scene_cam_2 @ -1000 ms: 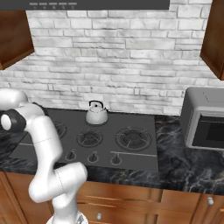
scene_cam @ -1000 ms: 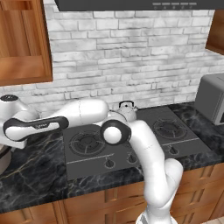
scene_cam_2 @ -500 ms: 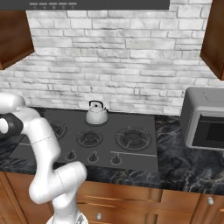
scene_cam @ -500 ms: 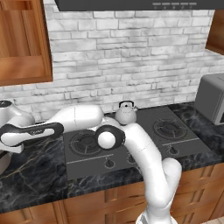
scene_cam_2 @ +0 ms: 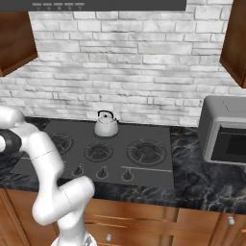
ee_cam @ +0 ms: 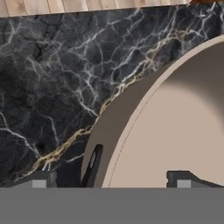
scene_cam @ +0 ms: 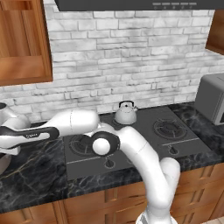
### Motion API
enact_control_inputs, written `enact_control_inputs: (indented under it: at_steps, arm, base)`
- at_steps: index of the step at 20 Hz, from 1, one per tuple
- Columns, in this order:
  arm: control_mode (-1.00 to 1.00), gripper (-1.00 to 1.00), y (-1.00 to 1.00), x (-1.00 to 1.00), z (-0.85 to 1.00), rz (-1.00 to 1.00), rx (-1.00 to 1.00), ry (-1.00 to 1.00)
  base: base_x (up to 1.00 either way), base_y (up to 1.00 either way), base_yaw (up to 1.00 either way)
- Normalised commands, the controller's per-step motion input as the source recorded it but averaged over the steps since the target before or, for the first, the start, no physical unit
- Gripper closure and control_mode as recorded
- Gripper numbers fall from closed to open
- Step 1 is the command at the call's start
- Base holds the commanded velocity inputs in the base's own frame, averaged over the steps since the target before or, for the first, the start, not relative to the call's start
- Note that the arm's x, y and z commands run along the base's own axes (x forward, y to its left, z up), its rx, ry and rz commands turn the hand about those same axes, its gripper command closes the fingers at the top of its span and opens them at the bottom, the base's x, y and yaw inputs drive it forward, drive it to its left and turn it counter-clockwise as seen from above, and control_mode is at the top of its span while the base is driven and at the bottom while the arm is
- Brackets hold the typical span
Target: Pick the kettle from the cabinet and place it on a stove burner. Then pick the pot from the counter and place it on another stove burner. Finally, turn both burners on.
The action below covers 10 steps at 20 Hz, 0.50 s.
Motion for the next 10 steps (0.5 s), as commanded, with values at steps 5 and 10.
enact_control_inputs:
  at_steps: [5, 10]
  arm:
    - [-1.00, 1.00, 0.04, 0.00, -0.15, 0.00, 0.00, 0.00]
    - [-1.00, 1.00, -0.01, -0.01, -0.02, 0.00, 0.00, 0.00]
  base:
    - [0.00, 0.00, 0.00]
    - [0.00, 0.00, 0.00]
